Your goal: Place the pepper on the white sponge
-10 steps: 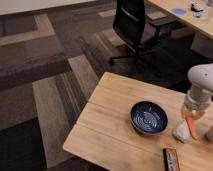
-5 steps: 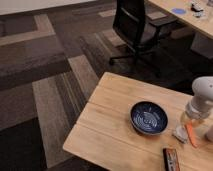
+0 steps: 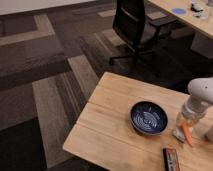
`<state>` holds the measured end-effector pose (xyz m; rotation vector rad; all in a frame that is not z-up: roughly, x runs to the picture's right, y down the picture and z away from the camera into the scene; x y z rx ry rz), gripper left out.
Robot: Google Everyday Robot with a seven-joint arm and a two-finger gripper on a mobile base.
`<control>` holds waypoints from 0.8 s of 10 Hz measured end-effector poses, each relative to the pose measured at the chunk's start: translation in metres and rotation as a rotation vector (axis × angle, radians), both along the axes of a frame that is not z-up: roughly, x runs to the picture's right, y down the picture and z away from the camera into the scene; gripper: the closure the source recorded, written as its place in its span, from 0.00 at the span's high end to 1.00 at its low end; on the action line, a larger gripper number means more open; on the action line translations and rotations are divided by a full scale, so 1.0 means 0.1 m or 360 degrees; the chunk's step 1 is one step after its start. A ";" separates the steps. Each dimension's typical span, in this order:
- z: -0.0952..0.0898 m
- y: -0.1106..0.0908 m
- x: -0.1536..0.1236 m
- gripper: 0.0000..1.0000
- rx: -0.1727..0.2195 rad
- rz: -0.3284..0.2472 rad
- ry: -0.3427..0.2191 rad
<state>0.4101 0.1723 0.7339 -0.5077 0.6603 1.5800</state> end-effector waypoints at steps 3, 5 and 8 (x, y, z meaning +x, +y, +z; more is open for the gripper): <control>0.10 -0.02 0.07 0.00 -0.0014 0.0027 -0.0009; 0.13 -0.02 0.08 0.02 -0.0018 0.0026 -0.0014; 0.14 -0.03 0.08 0.52 -0.0019 0.0024 -0.0015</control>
